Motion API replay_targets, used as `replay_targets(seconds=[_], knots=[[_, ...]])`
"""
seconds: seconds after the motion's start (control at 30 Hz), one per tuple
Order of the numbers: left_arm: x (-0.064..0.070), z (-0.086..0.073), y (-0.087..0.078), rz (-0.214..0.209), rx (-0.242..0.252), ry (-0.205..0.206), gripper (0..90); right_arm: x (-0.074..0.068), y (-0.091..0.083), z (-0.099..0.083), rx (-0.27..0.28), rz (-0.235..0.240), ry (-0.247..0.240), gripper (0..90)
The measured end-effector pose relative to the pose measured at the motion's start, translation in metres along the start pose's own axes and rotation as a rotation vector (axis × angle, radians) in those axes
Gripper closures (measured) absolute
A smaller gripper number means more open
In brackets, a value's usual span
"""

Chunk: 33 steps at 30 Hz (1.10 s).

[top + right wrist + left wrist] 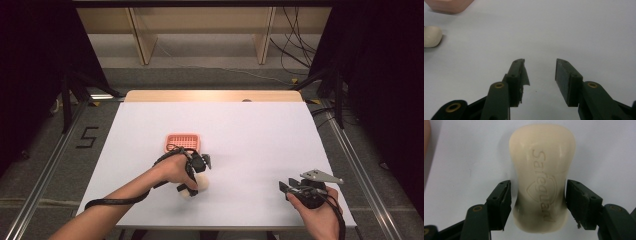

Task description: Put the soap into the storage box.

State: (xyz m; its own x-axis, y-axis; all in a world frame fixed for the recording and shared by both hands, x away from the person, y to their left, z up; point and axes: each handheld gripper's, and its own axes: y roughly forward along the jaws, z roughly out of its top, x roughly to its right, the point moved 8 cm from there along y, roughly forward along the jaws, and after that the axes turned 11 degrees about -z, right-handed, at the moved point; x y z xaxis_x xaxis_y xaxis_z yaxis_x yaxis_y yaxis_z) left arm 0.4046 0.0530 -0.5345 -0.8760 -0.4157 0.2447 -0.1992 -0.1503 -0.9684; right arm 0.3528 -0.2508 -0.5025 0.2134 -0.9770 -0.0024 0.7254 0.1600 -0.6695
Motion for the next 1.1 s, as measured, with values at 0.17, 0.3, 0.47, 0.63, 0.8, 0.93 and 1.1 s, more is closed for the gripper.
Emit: replay_targets(seconds=[0.17, 0.3, 0.47, 0.63, 0.8, 0.93, 1.1], knots=[[0.0001, 0.001, 0.0004, -0.006, -0.004, 0.003, 39.0, -0.0003, -0.0014, 0.0001, -0.006, 0.001, 0.005, 58.9], [0.0003, 0.0019, 0.001, -0.008, -0.008, 0.005, 39.6, -0.0012, -0.0017, -0.0006, -0.013, 0.0, 0.021, 58.9], [0.0011, 0.0027, 0.0017, -0.018, -0.008, -0.004, 40.7, 0.0, -0.0012, -0.0002, -0.007, 0.001, 0.001, 58.9], [0.0007, 0.0036, 0.0015, -0.025, -0.005, -0.009, 41.6, 0.0, -0.0011, -0.0003, -0.007, 0.001, 0.001, 58.9], [0.0004, 0.0044, 0.003, -0.025, -0.01, -0.004, 43.0, -0.0001, -0.0014, 0.0, -0.006, 0.001, 0.001, 58.9], [0.002, 0.0047, 0.0043, -0.04, -0.015, -0.013, 45.0, -0.0001, -0.0013, -0.0002, -0.006, 0.002, 0.001, 58.9], [0.0018, 0.0052, 0.0043, -0.043, -0.015, -0.007, 46.7, 0.0001, -0.0013, -0.0002, -0.006, 0.002, 0.001, 58.8]])
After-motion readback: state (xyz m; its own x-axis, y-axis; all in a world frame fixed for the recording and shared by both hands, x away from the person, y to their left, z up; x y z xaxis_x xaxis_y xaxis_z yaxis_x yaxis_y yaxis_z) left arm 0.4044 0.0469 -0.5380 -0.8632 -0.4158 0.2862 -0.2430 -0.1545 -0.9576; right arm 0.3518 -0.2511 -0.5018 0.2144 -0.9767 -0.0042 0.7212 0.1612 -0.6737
